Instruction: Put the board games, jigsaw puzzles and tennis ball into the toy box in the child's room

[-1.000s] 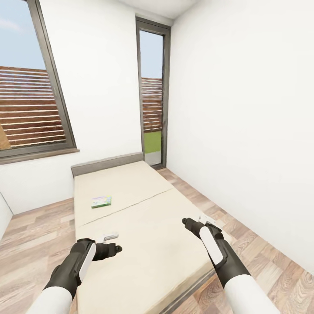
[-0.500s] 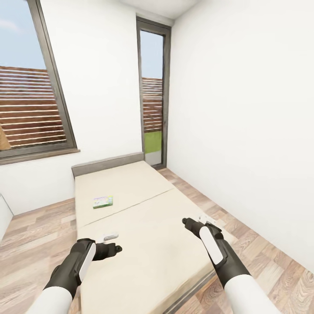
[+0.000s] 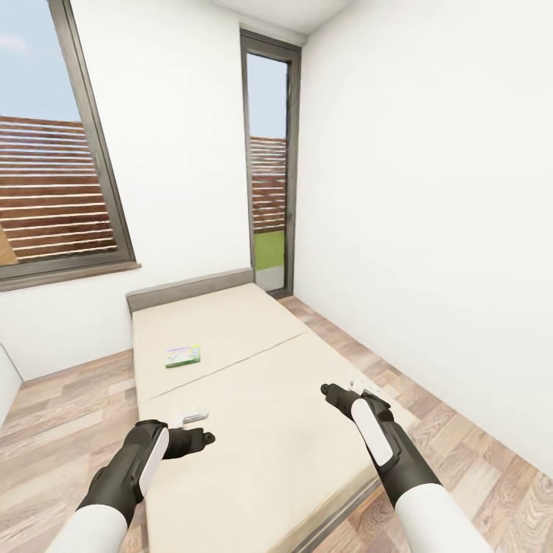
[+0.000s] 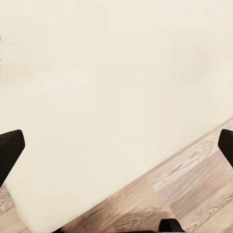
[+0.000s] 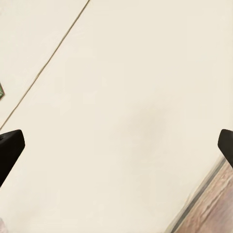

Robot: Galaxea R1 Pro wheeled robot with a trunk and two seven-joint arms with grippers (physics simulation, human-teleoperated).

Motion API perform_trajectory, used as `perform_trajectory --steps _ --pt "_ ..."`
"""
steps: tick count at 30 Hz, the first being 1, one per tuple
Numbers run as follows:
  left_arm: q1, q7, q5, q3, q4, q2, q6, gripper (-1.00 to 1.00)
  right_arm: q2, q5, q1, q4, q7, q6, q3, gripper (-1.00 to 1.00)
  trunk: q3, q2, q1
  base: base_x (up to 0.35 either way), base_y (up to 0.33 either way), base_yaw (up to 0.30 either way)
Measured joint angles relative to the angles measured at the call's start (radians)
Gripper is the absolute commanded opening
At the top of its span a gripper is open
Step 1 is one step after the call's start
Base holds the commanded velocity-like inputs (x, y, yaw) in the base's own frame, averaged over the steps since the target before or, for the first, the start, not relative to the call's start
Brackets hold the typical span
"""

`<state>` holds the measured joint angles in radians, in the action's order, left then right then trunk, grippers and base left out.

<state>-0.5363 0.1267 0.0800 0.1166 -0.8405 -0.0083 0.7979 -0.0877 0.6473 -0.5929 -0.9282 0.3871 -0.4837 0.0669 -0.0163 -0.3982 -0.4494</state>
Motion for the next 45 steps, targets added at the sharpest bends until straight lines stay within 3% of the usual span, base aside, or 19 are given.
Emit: perform_trajectory --steps 30,45 --pt "0.000 0.000 0.000 -0.002 0.001 0.000 0.000 1.00 0.000 0.000 0.000 0.000 0.000 0.000 0.000 1.00 0.000 0.000 0.000 0.000 0.137 -0.224" --pt "0.000 0.000 0.000 -0.002 0.000 -0.001 0.000 1.00 0.000 -0.001 0.000 0.000 -0.001 0.001 0.000 1.00 0.000 0.000 0.000 0.000 0.155 -0.045"
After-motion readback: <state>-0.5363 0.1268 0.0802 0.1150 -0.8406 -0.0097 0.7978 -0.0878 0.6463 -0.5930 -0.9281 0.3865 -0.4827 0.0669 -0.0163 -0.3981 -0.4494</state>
